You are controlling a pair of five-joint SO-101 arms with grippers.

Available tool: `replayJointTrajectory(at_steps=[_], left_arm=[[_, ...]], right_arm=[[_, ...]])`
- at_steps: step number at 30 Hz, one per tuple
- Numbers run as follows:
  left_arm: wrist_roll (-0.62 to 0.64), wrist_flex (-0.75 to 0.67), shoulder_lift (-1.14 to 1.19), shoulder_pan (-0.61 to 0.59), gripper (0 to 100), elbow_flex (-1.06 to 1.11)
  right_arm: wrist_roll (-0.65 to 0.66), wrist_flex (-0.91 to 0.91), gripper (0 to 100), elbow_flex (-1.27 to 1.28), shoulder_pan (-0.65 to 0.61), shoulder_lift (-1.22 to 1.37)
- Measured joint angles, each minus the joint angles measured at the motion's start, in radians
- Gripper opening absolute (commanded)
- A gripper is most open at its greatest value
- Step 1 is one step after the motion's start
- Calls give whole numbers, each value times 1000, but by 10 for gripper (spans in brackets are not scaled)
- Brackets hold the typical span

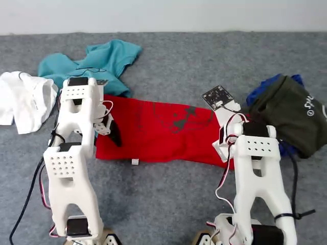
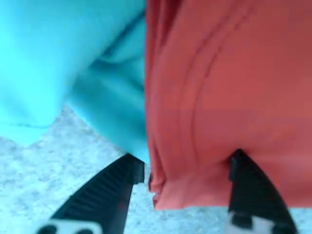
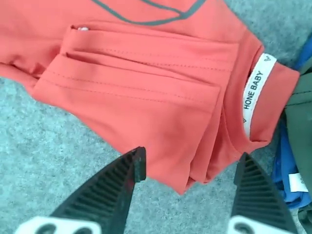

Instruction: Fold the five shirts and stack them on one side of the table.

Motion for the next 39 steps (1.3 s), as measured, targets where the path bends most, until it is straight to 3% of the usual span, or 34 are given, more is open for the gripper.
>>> replayJointTrajectory(at_steps=[5,9,20,27,31,39], left_arm=[[0,0,-5,80,12,-12],[-2,2,3,160,17,-23],[-61,25,18,164,14,-52],[-38,23,32,161,15,-195],[-6,18,32,244,17,-239],[0,14,32,460,17,-247]], right_arm=[[0,0,288,0,0,0],[0,12,288,0,-2,0],[0,37,288,0,0,0],[0,40,288,0,0,0],[0,40,288,0,9,0],[0,40,288,0,212,0]])
